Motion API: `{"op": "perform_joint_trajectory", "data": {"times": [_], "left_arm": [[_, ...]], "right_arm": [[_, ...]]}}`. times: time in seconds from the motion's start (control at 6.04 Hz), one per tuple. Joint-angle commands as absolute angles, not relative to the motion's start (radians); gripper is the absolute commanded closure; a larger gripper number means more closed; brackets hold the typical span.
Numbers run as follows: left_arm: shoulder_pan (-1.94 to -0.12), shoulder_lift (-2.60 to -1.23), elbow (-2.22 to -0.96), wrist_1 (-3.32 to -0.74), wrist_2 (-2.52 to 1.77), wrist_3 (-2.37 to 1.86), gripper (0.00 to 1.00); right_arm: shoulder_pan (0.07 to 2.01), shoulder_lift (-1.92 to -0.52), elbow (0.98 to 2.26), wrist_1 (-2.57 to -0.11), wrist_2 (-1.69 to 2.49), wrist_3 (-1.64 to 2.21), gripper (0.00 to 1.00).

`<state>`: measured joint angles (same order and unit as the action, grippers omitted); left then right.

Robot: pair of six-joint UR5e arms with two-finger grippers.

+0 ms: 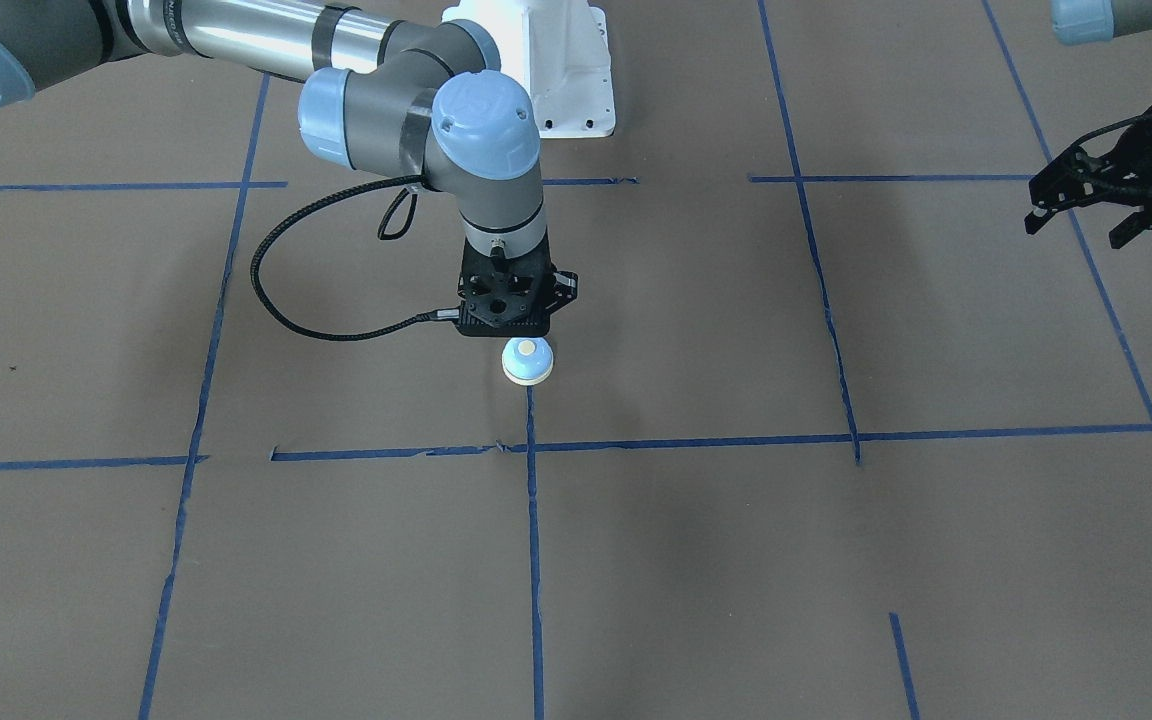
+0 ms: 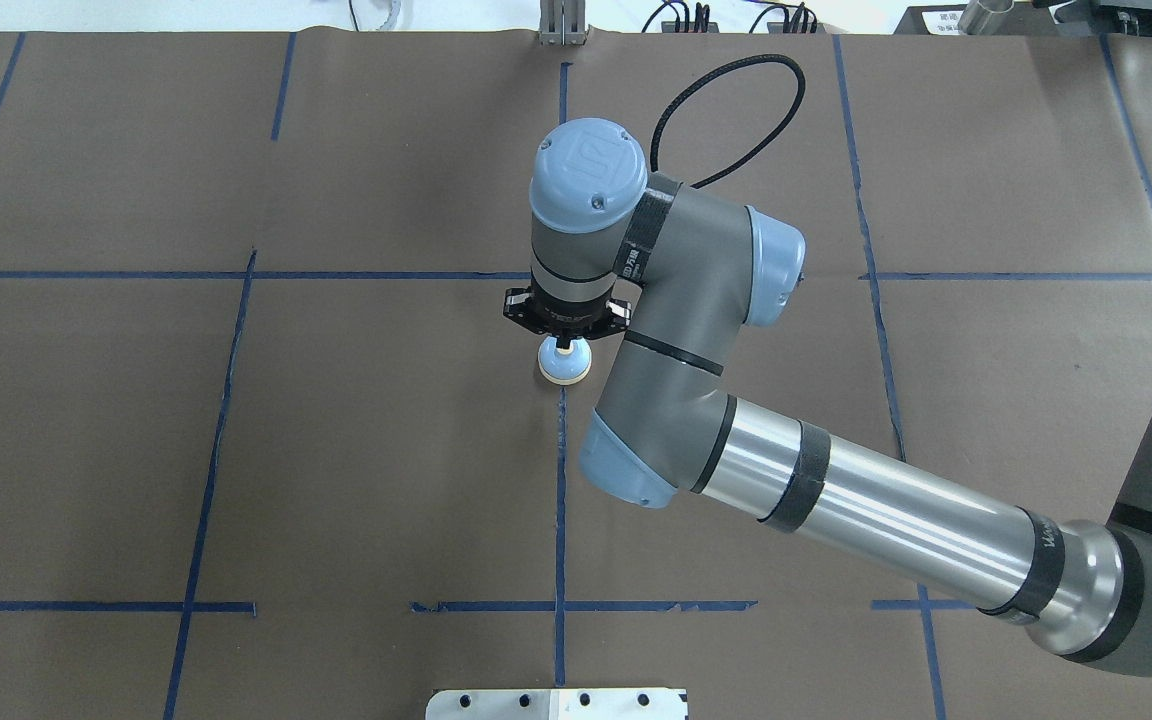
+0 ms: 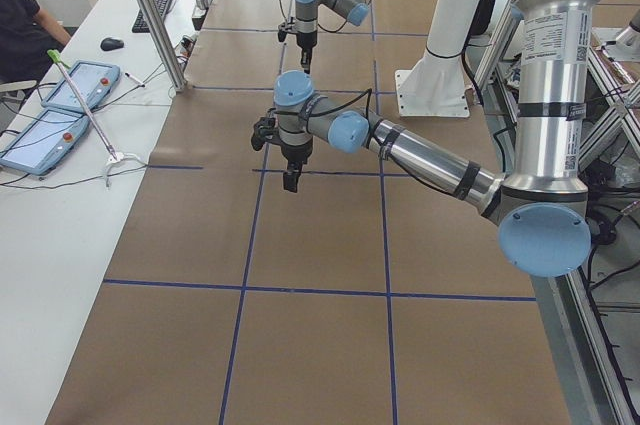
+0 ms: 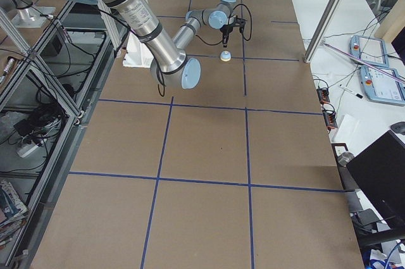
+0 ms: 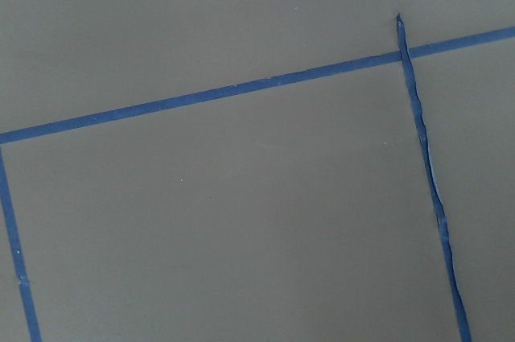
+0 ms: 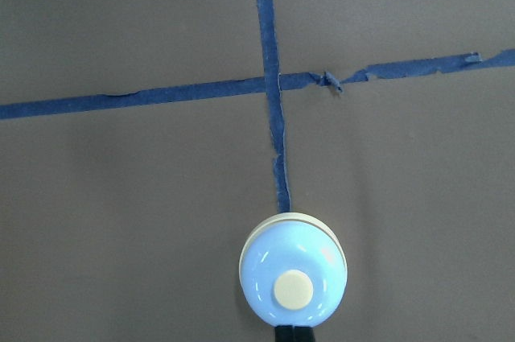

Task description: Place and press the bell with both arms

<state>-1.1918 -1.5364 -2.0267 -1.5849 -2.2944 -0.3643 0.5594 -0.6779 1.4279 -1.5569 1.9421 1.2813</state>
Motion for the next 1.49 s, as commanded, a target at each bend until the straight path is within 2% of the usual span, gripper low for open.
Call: {"op": "perform_joint_trajectory", "data": {"times": [0.0,1.32], "left_arm": [[-1.193,-1.513,-2.051,-1.585,-2.293,-0.365,0.00],[-1.195,-1.490,-2.098,-1.580,-2.295,-0.365,0.00]], "right_arm": [[0.558,-0.637,1.358,-1.552,1.936,1.279,1.00],[0.549,-0.628,1.298,-1.520,1.936,1.282,1.00]]}}
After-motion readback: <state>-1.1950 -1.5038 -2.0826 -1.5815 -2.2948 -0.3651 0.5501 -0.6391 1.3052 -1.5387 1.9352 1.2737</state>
